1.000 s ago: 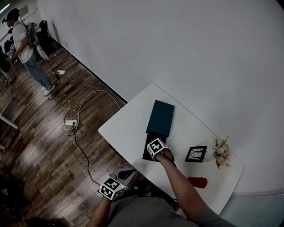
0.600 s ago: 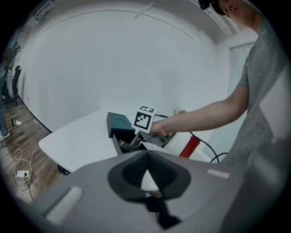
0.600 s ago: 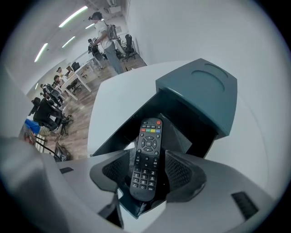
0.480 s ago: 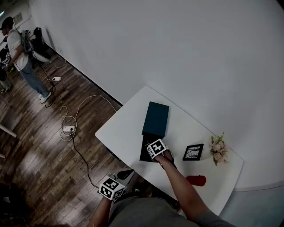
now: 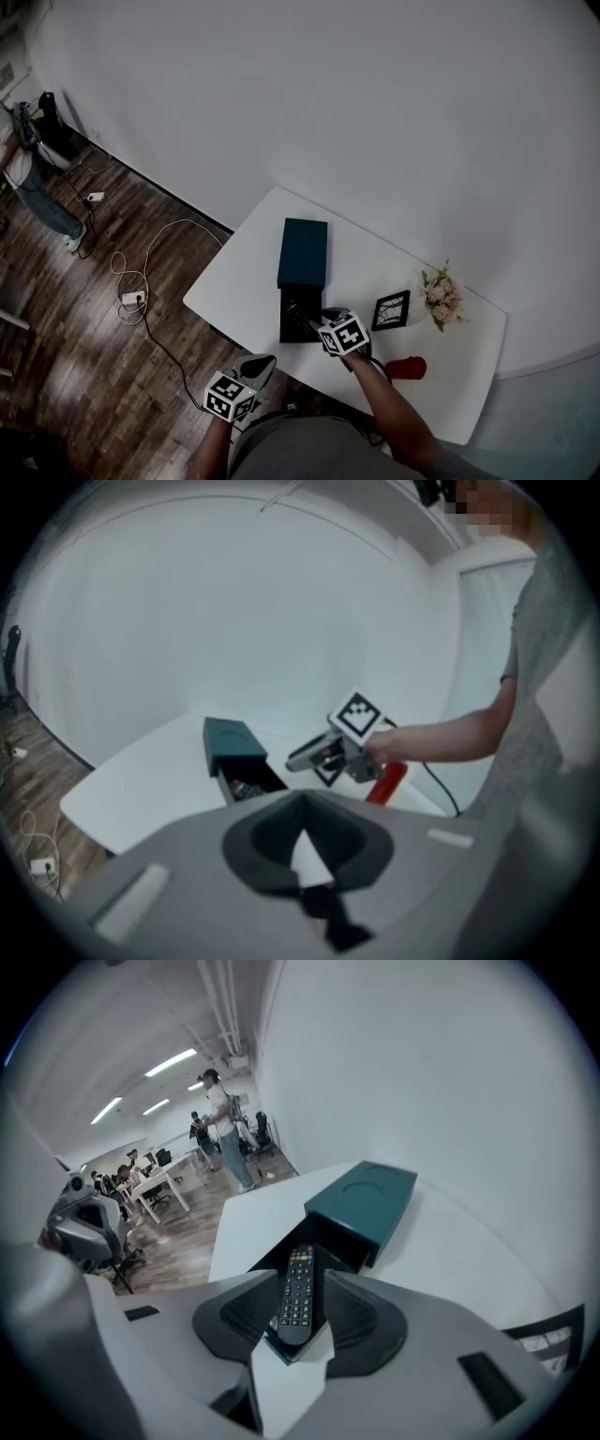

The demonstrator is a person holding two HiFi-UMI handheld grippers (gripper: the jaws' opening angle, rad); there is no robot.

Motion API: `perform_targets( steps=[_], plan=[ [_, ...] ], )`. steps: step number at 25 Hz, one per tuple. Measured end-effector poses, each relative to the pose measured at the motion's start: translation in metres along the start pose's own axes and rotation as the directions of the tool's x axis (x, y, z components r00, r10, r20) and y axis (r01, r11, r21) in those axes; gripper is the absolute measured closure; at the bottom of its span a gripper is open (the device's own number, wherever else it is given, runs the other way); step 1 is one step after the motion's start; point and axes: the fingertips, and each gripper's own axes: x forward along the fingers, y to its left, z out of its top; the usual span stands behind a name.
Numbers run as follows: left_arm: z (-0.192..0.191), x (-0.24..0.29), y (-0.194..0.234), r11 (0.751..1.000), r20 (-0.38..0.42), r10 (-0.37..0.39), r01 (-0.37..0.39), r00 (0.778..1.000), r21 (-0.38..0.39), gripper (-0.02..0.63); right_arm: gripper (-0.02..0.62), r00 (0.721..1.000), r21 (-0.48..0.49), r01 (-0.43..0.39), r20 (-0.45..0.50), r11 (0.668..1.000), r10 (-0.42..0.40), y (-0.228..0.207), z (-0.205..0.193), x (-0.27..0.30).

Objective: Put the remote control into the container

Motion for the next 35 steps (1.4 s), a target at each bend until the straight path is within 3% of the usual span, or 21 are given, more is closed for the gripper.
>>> perform_targets(
  steps=[4, 7, 16, 23, 28, 35],
  plan=[
    [0.005, 0.005, -0.006, 0.999, -0.006, -0.02, 0.021, 1.0, 0.026, 0.606, 0.468, 0.987, -0.107, 0.087, 0.141, 0.99, -0.072, 0.0, 0.003, -0.033],
    [0.006, 0.007, -0.006, 0.999, -0.002, -0.018, 0.018, 1.0, 0.027, 0.606, 0.518, 0.974, -0.129, 0.132, 0.202, 0.983, -0.105, 0.002, -0.001, -0.047],
    [0.002, 0.007, -0.015, 0.999, -0.006, -0.042, 0.042, 0.999, 0.027, 0.606, 0.578, 0.949, -0.143, 0.133, 0.304, 0.981, -0.084, 0.024, -0.005, -0.092],
    [0.003, 0.019, -0.023, 0.996, -0.018, -0.075, 0.076, 0.997, 0.038, 0.606, 0.578, 0.933, -0.134, 0.14, 0.349, 0.981, -0.086, 0.023, -0.019, -0.11],
    [0.004, 0.024, -0.028, 0.994, -0.027, -0.097, 0.098, 0.995, 0.047, 0.606, 0.578, 0.93, -0.263, 0.179, 0.359, 0.948, -0.076, 0.041, -0.026, -0.122],
    [0.003, 0.025, -0.03, 0.993, -0.032, -0.109, 0.111, 0.993, 0.043, 0.606, 0.578, 0.936, -0.261, 0.152, 0.347, 0.953, -0.054, 0.052, -0.031, -0.116]
  ],
)
